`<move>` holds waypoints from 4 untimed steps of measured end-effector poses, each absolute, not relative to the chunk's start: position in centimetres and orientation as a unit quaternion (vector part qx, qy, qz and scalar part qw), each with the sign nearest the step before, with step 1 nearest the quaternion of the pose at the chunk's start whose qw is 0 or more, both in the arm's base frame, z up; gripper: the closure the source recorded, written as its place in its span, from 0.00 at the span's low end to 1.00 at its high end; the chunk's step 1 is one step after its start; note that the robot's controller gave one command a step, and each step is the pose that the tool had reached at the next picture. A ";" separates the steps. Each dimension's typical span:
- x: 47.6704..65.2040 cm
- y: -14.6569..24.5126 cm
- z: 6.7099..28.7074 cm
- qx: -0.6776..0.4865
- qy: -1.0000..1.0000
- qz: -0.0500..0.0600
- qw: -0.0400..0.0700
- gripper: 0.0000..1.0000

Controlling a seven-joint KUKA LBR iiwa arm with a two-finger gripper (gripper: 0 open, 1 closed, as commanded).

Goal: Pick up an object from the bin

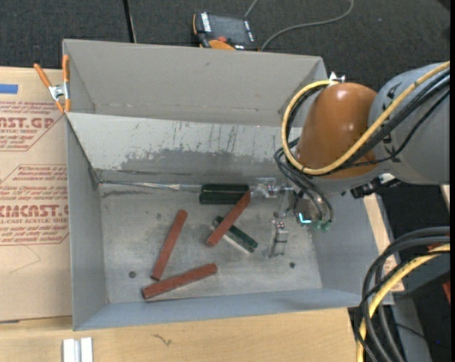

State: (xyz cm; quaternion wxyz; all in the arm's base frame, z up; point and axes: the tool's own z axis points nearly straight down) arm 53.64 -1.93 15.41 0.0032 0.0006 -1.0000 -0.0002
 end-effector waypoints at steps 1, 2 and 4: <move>55.5 -1.9 7.1 -0.011 -1.000 0.000 -0.006 0.00; 55.4 -1.9 7.3 -0.011 -1.000 0.000 -0.005 1.00; 57.2 0.7 22.8 0.251 -0.968 0.001 -0.006 1.00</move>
Offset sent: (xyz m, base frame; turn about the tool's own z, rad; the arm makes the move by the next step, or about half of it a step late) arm 0.0150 -0.0004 -0.0841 0.0230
